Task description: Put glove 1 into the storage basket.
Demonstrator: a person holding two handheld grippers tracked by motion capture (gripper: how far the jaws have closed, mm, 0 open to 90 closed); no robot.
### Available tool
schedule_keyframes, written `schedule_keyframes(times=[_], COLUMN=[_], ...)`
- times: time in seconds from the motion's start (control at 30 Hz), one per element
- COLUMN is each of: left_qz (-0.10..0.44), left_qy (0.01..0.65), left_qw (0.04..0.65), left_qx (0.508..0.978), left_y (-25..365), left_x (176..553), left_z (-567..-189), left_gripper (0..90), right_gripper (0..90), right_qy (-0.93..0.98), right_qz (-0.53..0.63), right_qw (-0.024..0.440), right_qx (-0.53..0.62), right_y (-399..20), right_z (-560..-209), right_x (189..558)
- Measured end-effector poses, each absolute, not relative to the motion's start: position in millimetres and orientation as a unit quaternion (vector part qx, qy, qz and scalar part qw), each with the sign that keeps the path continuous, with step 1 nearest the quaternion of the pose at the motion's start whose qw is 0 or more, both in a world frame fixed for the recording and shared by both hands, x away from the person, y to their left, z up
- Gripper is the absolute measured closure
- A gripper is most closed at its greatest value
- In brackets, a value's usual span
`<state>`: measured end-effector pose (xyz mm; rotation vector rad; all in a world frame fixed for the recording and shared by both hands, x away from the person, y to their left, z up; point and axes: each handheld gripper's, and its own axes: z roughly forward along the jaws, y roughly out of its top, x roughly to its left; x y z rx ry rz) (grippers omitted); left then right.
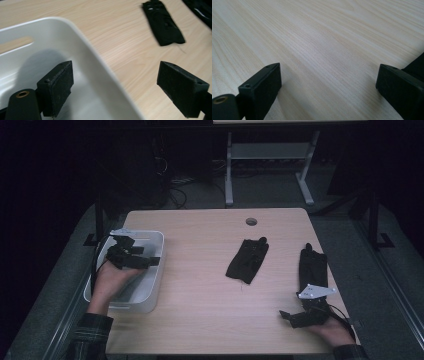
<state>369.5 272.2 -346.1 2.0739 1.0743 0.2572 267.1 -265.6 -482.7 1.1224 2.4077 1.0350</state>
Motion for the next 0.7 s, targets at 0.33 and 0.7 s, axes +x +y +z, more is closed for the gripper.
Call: schedule_keyframes(times=[0.33,0.7], left_qz=[0.088,0.071], left_qy=[0.372,0.330], left_qw=[0.403,0.401], left_qx=[0.832,0.852], left_y=[221,179], left_x=[356,341], left_z=[-348,-370], left_gripper=[12.6,12.6], right_gripper=[6.0,5.9], right_qy=[0.836,0.836], right_qz=[0.359,0.359], right_qw=[0.145,0.145], right_qx=[0.390,0.389], right_y=[-266,-266], right_z=[-483,-483], right_x=[267,267])
